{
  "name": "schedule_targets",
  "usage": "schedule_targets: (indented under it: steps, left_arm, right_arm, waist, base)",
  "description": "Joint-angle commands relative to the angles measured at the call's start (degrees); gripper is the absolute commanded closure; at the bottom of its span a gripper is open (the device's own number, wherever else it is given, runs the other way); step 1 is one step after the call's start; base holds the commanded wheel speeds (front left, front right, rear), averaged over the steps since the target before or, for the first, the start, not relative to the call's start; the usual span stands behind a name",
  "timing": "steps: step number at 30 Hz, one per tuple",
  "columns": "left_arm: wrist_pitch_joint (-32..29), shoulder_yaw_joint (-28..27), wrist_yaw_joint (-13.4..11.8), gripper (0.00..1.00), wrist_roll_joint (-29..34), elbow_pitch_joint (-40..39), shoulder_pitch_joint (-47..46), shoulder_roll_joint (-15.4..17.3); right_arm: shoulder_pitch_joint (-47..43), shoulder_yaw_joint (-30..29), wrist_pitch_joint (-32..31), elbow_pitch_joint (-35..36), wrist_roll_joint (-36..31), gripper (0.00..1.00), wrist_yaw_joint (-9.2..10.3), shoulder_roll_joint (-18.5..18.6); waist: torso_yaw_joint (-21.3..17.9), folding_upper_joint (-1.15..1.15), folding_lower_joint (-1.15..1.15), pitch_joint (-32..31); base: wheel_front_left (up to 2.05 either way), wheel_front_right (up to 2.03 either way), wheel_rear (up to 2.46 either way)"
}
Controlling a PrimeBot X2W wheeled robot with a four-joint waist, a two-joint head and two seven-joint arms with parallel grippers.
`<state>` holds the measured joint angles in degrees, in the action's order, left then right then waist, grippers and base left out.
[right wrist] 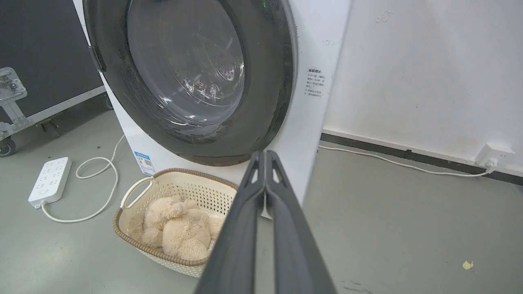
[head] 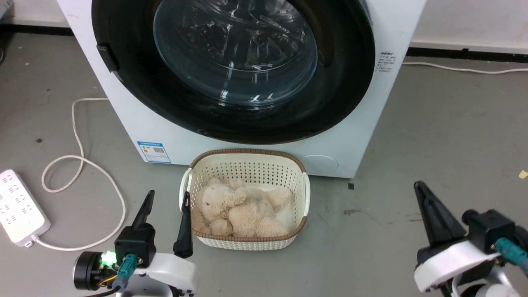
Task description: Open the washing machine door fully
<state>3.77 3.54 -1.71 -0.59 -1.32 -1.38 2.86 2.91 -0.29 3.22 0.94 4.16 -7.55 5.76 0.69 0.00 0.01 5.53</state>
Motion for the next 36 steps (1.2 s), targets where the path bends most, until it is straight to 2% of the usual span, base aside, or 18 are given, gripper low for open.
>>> schedule_targets:
  steps: [1,20,29,36]
  left_arm:
    - [0.6,0.4,-0.4,0.0,0.4,-0.3,-1.0,0.1]
    - [2.9,2.9,-1.9,0.0,0.3,-1.9,-3.2,0.4]
    - [4.0,4.1,-2.7,0.0,0.5,-2.7,-4.6,0.7]
    - [4.8,5.0,-3.5,0.0,0.4,-3.3,-4.9,0.9]
  right_arm:
    - [1.2,0.0,0.3,0.4,0.7,1.0,0.02,0.6]
    - [14.4,-3.4,-7.5,-0.3,17.5,1.0,0.03,3.7]
    - [24.9,-7.1,-12.8,-5.2,25.6,1.0,0.03,2.3]
    - [33.0,-11.2,-18.0,-12.3,30.9,1.0,0.04,1.7]
  waist:
    - [0.1,0.0,-0.01,0.2]
    - [1.8,0.0,-0.01,4.9]
    - [3.1,0.0,-0.01,8.2]
    - [4.3,0.0,-0.01,10.2]
  base:
    - [0.0,0.0,0.0]
    - [0.0,0.0,0.0]
    - [0.0,0.0,0.0]
    - [0.0,0.0,0.0]
